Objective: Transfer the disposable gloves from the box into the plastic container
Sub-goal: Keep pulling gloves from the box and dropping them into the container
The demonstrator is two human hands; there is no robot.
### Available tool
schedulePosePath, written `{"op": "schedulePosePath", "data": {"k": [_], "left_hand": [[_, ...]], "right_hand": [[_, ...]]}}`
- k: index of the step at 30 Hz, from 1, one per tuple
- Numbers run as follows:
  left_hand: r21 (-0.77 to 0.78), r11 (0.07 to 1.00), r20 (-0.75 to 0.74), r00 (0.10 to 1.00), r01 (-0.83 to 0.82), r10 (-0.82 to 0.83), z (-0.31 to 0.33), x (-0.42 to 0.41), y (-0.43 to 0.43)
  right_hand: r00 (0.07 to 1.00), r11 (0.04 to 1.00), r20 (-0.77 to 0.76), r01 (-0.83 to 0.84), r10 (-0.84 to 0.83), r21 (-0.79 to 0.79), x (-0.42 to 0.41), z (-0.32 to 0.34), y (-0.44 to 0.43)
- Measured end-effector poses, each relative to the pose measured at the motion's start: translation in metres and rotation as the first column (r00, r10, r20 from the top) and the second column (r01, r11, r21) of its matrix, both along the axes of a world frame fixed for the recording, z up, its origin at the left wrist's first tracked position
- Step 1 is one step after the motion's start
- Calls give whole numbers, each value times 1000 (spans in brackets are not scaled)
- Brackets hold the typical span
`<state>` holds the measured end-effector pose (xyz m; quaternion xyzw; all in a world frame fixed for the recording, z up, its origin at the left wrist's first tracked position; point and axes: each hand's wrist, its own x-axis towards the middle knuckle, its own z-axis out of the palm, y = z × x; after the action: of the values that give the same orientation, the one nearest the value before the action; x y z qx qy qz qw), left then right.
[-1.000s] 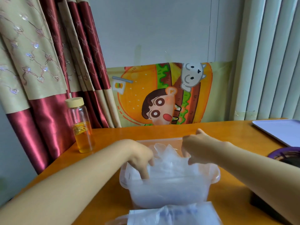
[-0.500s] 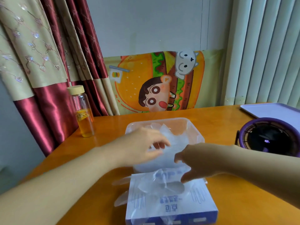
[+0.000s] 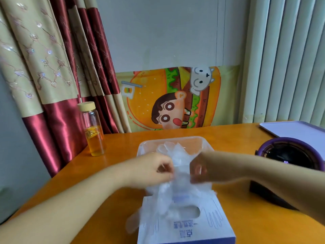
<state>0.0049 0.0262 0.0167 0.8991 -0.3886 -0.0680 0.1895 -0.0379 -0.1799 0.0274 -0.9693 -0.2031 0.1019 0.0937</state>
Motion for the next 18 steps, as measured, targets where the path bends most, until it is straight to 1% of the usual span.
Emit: {"op": "schedulePosePath", "data": {"k": [1, 2, 3, 4, 5, 7, 8, 9, 10, 11, 12, 13, 14, 15, 16, 18], "left_hand": [[-120, 992, -74, 997, -27, 18, 9, 4, 6], [-249, 966, -170, 985, -63, 20, 19, 6, 10], [-373, 921, -278, 961, -112, 4, 25, 8, 15], [-479, 860, -377, 926, -176, -20, 29, 10, 19], [-553, 793, -470, 882, -255, -44, 31, 12, 20], [-612, 683, -599, 798, -399, -71, 29, 17, 20], [-617, 640, -638, 767, -458, -66, 27, 20, 19], [-616, 603, -670, 739, -506, -65, 25, 22, 17], [-617, 570, -697, 714, -543, -73, 22, 25, 16], [-613, 543, -716, 695, -574, -73, 20, 28, 15], [-605, 528, -729, 681, -596, -67, 18, 30, 14], [-589, 525, -746, 663, -614, -60, 17, 34, 15], [-575, 536, -760, 646, -618, -69, 16, 38, 13], [-561, 556, -769, 634, -613, -77, 16, 42, 13], [-550, 585, -771, 632, -597, -80, 14, 47, 12], [-513, 643, -770, 636, -568, -52, 13, 57, 12]], "right_hand": [[999, 990, -18, 43, -41, 138, 4, 10, -4], [995, 949, -55, 93, -80, 301, 7, 18, -7], [989, 880, -108, 140, -102, 453, 11, 24, -10], [980, 795, -165, 190, -115, 575, 16, 28, -13], [968, 705, -215, 240, -127, 667, 20, 29, -16], [933, 491, -327, 357, -150, 795, 29, 27, -18], [909, 380, -391, 417, -148, 826, 33, 24, -17], [891, 295, -432, 455, -143, 840, 36, 20, -16], [883, 235, -447, 469, -142, 851, 38, 16, -15], [889, 204, -430, 455, -156, 867, 39, 12, -14], [905, 187, -387, 416, -175, 890, 40, 10, -14], [925, 192, -324, 361, -199, 912, 39, 9, -14], [941, 218, -259, 305, -218, 927, 38, 8, -15], [955, 275, -187, 248, -229, 929, 37, 9, -15], [966, 364, -112, 192, -232, 911, 36, 10, -16], [970, 586, 43, 109, -238, 803, 39, 13, -17]]}}
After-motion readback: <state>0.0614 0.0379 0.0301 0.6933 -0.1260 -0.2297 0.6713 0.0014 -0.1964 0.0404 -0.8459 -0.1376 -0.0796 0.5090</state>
